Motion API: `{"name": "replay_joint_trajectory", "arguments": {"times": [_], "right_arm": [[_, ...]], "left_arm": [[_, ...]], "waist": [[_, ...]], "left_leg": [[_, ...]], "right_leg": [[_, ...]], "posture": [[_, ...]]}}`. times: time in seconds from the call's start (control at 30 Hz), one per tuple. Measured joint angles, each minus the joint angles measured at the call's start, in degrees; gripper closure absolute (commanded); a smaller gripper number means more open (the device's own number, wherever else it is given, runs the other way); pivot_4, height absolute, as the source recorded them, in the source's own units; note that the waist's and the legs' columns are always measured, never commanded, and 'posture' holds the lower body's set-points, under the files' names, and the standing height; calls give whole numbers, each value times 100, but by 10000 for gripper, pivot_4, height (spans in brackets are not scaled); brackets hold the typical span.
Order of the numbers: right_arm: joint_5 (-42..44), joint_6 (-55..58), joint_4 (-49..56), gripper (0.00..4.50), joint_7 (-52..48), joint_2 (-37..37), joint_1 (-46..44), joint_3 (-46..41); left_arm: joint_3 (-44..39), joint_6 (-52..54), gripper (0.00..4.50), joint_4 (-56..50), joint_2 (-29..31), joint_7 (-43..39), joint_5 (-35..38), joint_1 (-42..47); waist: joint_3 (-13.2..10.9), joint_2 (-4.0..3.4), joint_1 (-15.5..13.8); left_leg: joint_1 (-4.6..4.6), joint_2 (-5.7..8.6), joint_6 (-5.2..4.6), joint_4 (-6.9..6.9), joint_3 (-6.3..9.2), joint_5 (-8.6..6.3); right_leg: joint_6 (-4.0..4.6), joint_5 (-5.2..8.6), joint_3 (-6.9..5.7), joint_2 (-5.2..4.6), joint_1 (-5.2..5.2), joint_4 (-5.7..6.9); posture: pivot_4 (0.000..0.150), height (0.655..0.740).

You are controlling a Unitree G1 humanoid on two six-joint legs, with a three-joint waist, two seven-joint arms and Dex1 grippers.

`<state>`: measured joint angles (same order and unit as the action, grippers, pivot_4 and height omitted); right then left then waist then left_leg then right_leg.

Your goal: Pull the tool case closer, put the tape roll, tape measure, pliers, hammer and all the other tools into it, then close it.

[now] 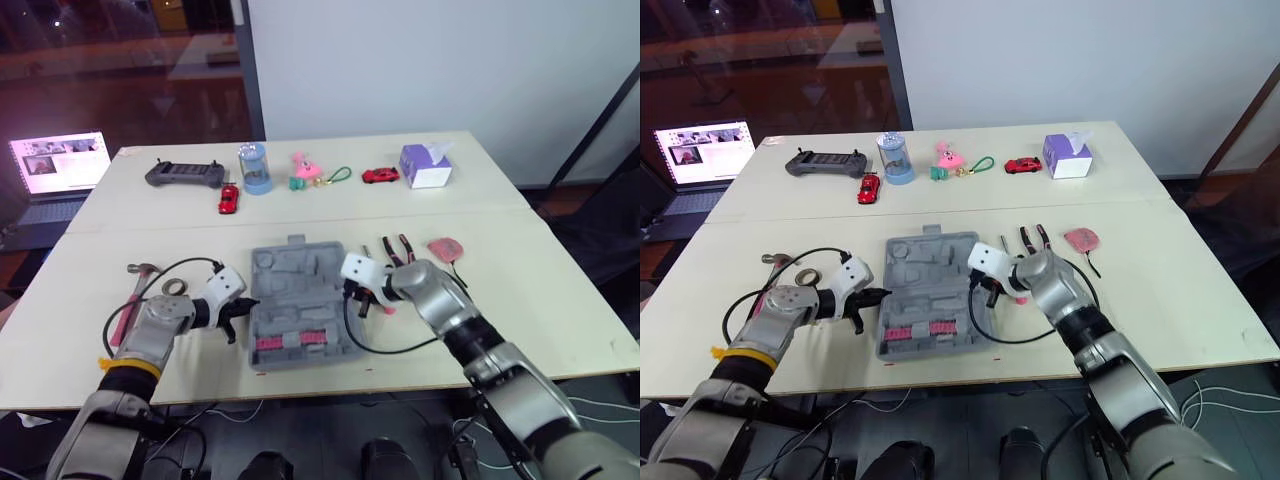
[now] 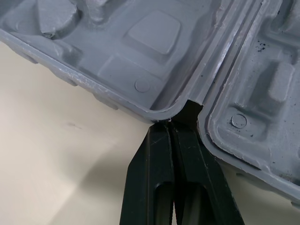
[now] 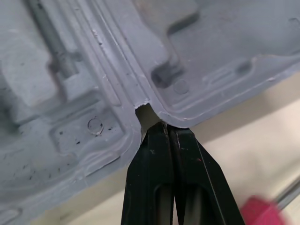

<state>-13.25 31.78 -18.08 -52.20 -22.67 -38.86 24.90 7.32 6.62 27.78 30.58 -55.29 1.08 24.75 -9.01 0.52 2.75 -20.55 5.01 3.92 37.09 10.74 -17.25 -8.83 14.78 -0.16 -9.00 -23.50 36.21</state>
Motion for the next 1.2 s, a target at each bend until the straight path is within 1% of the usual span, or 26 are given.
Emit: {"name": "replay_joint_trajectory", "arguments": {"times": [0.23,0.33,0.43,0.63,0.97,1.2], "right_arm": [[11,1537,2239,43945,-100,-360,1113,84],[66,2046,2902,43945,-96,-483,1460,122],[129,2402,3325,43945,-67,-567,1674,167],[292,2605,3496,43945,197,-568,1775,164],[497,2280,3014,43945,400,-543,1518,170],[576,2242,2968,43945,459,-579,1501,172]], "left_arm": [[-88,765,43998,-1663,305,-168,320,-1159],[-155,1003,43998,-2153,408,-169,439,-1542],[-173,1167,43998,-2428,492,-169,529,-1768],[-186,1311,43998,-2595,535,-128,595,-1883],[-184,1283,43998,-2294,534,-78,653,-1674],[-175,1259,43998,-2167,529,-76,655,-1572]], "waist": [[1,-2,-33],[1,-2,-40],[1,-2,-46],[1,-2,-51],[2,-1,-52],[2,-1,-61]], "left_leg": [[3,-1,-8,0,0,-5],[4,-1,-22,-2,0,-13],[7,-1,-33,-1,-1,-20],[7,-1,-33,-2,-2,-20],[14,-4,-35,-1,1,-20],[13,-4,-34,0,2,-20]], "right_leg": [[0,1,4,1,3,-2],[0,1,4,1,4,-5],[1,1,4,1,7,-5],[1,1,4,1,8,-6],[4,-1,3,6,12,-3],[4,-2,3,6,12,-3]], "posture": [[1500,7400],[1500,7400],[1500,7400],[1500,7400],[1500,7400],[1500,7400]]}}
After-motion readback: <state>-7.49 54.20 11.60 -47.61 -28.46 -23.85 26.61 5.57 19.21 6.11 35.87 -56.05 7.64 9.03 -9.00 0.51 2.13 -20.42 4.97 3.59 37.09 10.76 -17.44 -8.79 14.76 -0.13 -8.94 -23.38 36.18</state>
